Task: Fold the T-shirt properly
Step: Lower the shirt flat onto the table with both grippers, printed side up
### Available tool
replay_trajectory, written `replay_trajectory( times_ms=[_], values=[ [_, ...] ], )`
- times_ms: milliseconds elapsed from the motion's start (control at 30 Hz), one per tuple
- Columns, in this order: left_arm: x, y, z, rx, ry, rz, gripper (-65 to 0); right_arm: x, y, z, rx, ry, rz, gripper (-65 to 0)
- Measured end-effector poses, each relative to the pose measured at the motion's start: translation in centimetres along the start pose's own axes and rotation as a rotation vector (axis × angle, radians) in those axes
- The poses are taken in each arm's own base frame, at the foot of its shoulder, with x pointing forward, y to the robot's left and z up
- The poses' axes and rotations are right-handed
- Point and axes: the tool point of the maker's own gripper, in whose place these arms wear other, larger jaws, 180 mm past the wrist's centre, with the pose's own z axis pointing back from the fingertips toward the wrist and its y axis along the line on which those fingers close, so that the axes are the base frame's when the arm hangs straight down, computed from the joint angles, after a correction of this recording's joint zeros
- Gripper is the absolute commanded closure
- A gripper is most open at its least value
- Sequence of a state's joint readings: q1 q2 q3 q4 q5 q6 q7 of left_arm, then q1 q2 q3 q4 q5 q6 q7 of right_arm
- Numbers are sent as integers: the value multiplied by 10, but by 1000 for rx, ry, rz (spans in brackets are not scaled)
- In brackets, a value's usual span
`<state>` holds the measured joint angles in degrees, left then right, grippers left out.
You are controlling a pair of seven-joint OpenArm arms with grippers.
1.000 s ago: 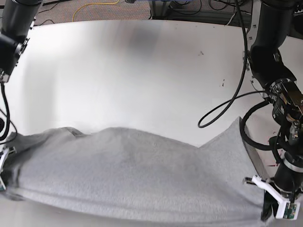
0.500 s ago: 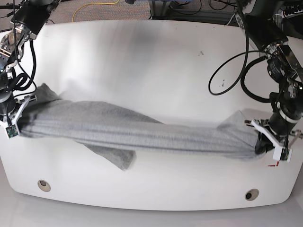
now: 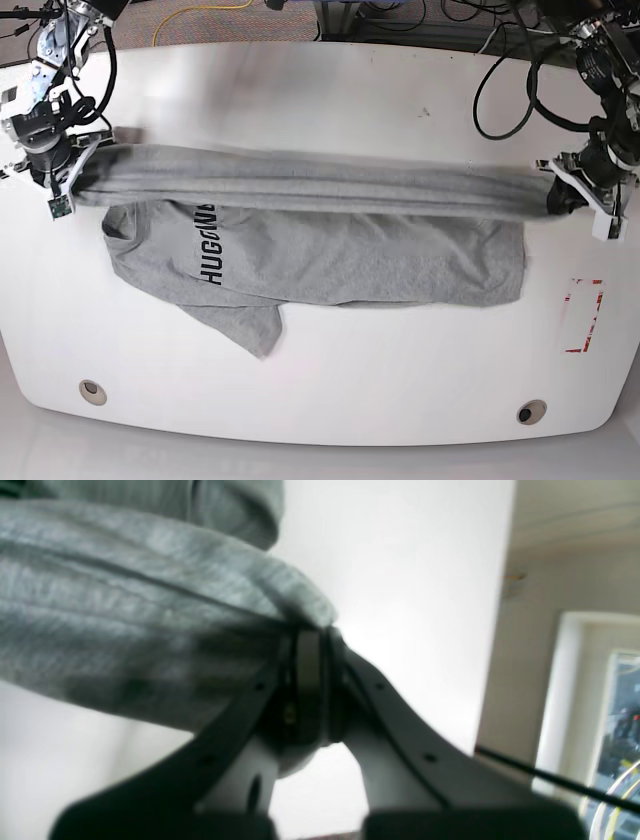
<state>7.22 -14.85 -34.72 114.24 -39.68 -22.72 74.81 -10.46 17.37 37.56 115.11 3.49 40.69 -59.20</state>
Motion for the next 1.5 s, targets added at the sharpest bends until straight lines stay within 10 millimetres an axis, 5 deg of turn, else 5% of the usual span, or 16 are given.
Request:
replay_trajectory(
  times_ms=[500, 1067, 1167, 1367, 1500],
  values=[
    [-71, 24, 32, 24, 197, 8, 0, -54, 48, 4, 107, 120, -33, -2],
    [-91, 31, 26, 74, 308, -68, -3, -93, 93, 12, 211, 218, -14, -22],
    [-90, 27, 22, 67, 307, -86, -54, -93, 107, 13, 254, 219, 5, -106],
    [-96, 26, 21, 70, 337, -101, -275, -101, 110, 14, 258, 244, 16, -335],
    [-95, 26, 20, 69, 332, -101, -410, -100, 110, 14, 260, 241, 15, -403]
  ],
)
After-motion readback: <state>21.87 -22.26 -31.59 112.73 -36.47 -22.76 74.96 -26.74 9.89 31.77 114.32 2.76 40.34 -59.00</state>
